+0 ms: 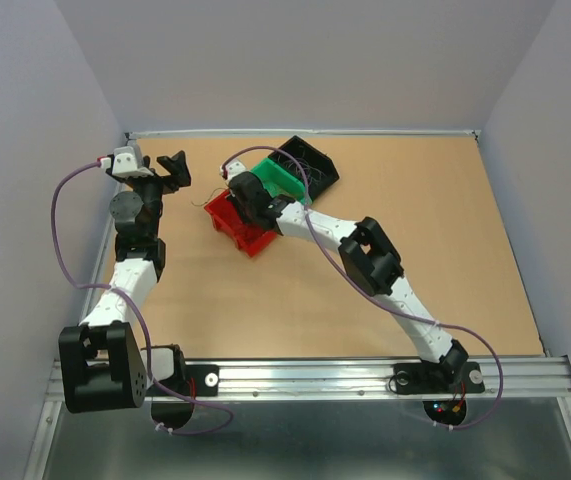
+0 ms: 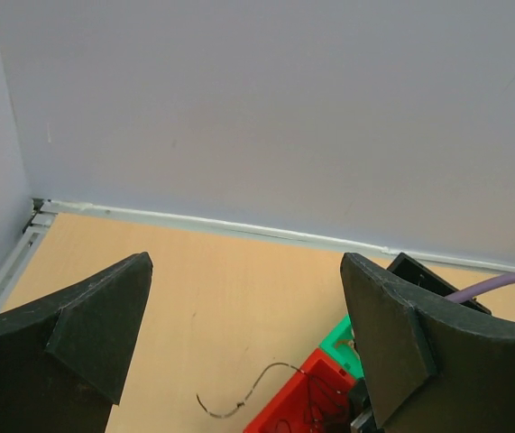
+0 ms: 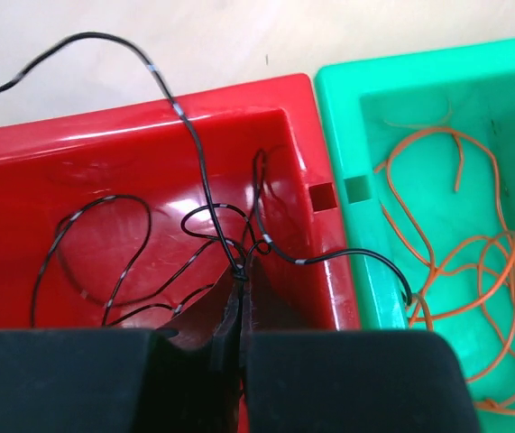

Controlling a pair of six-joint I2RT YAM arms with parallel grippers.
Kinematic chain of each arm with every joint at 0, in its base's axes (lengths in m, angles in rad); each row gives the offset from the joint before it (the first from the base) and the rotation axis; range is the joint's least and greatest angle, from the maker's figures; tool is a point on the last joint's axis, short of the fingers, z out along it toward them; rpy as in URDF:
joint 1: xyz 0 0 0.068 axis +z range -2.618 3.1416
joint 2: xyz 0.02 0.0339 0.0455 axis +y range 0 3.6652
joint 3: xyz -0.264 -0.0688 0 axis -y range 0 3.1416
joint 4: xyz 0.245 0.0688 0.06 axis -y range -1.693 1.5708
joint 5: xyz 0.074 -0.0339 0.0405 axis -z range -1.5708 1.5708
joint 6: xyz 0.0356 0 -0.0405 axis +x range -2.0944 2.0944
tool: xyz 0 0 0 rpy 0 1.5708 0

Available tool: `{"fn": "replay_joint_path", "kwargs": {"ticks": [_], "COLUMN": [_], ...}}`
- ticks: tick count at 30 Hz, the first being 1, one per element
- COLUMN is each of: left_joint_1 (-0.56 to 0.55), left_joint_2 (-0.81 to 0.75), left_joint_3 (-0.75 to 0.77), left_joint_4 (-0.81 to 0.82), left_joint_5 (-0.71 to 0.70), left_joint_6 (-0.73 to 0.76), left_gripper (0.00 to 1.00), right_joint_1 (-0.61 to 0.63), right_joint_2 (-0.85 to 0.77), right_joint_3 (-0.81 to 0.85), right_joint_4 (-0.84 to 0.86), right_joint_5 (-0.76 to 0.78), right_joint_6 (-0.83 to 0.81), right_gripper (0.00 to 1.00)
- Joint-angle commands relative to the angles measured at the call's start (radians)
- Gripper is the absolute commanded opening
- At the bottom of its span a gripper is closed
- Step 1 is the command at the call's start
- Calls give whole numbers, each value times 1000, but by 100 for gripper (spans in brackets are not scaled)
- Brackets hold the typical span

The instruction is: Untangle the cables

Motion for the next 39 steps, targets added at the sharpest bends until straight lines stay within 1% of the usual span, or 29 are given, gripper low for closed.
{"fn": "replay_joint_path", "kwargs": {"ticks": [1,6,9,13,20,24,25,27,28,32,33,35,39], "left_joint_1": [0,-8,-16,-17,-23,-25,-25,-25,-25,-28,-29,-31,-36], "left_joint_2": [11,50,66,72,60,55,55,57,57,60,60,57,51], "left_joint_3": [-5,16,29,32,27,26,26,26,26,24,24,24,19], "left_joint_4": [83,66,55,46,49,50,50,50,52,52,54,52,54], "left_joint_5": [28,40,37,34,16,17,17,17,16,17,17,19,19], "left_joint_6": [5,19,26,31,46,48,46,49,49,52,52,52,54], "left_gripper": [98,98,98,98,98,98,98,98,98,98,98,98,98], "right_joint_1": [13,28,28,27,31,34,34,39,39,48,54,53,54], "right_joint_2": [-66,-149,-240,-358,-504,-588,-599,-594,-576,-381,-287,-223,-249], "right_joint_3": [-103,-195,-270,-303,-263,-326,-371,-445,-445,-487,-479,-453,-442], "right_joint_4": [-155,-213,-215,-169,-145,-100,-86,-41,-28,-36,-58,-91,-98], "right_joint_5": [32,32,15,-52,-112,-133,-141,-167,-175,-144,-120,-95,-86], "right_joint_6": [-13,3,40,32,0,1,1,4,7,26,32,61,87], "right_gripper": [0,1,1,1,0,1,0,0,0,1,1,1,1]}}
